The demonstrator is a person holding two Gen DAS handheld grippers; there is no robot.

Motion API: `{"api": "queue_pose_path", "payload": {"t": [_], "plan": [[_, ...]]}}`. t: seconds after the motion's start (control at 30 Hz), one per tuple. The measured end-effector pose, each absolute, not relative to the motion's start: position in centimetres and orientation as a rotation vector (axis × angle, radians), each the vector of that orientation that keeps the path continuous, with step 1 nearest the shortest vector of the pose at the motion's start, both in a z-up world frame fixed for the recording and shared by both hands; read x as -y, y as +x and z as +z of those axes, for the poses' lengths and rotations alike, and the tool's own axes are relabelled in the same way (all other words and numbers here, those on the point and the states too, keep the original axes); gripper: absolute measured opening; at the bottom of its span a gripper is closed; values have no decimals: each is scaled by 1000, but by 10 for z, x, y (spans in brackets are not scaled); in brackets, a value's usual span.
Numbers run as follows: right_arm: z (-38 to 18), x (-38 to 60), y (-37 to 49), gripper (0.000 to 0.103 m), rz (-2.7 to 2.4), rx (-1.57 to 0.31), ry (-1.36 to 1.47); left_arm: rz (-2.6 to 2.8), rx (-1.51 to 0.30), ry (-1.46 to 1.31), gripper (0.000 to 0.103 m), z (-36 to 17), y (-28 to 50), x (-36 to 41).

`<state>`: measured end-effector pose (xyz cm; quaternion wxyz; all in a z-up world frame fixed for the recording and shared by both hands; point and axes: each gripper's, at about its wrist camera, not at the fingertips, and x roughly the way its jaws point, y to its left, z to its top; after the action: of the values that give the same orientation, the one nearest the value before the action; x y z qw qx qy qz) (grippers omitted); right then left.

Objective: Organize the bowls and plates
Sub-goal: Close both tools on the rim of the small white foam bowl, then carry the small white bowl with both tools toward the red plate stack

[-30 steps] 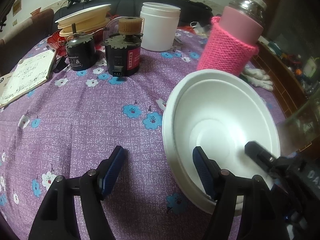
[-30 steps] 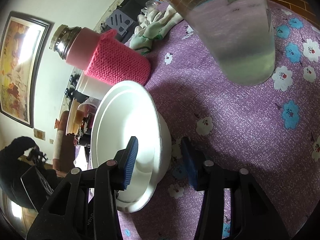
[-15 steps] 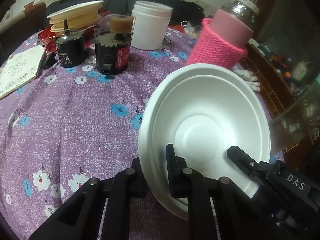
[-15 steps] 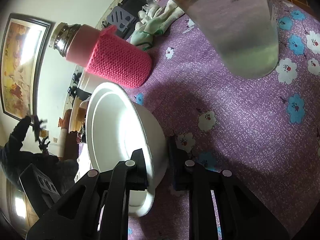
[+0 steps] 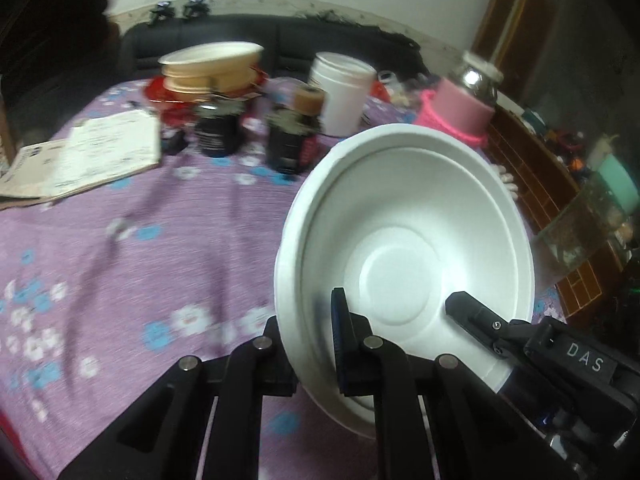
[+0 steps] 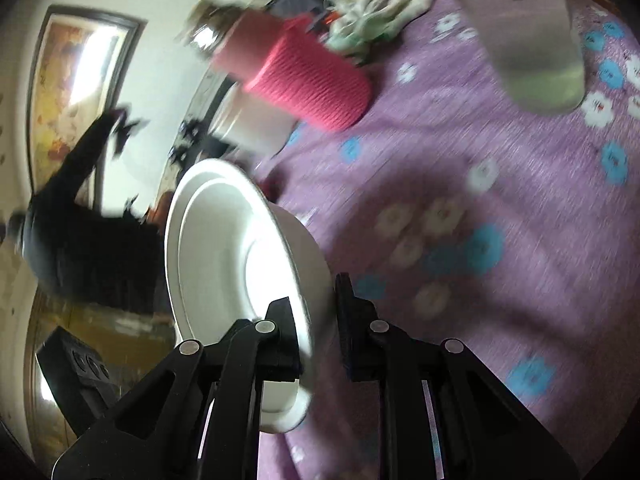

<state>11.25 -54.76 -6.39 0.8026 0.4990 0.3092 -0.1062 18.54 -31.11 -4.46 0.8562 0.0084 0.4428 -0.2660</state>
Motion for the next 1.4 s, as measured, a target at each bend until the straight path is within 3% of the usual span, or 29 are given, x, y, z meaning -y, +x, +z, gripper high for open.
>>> {"api": "queue_pose_path", "payload": {"t": [0.47,1.4], "plan": [[-46,448,70,16,-111,-685,977,-482,-873,-1,11,-30,130,227],[-13,370,24,16,36,-672,903,-386,-746,-34,12,-2,66,146]]}}
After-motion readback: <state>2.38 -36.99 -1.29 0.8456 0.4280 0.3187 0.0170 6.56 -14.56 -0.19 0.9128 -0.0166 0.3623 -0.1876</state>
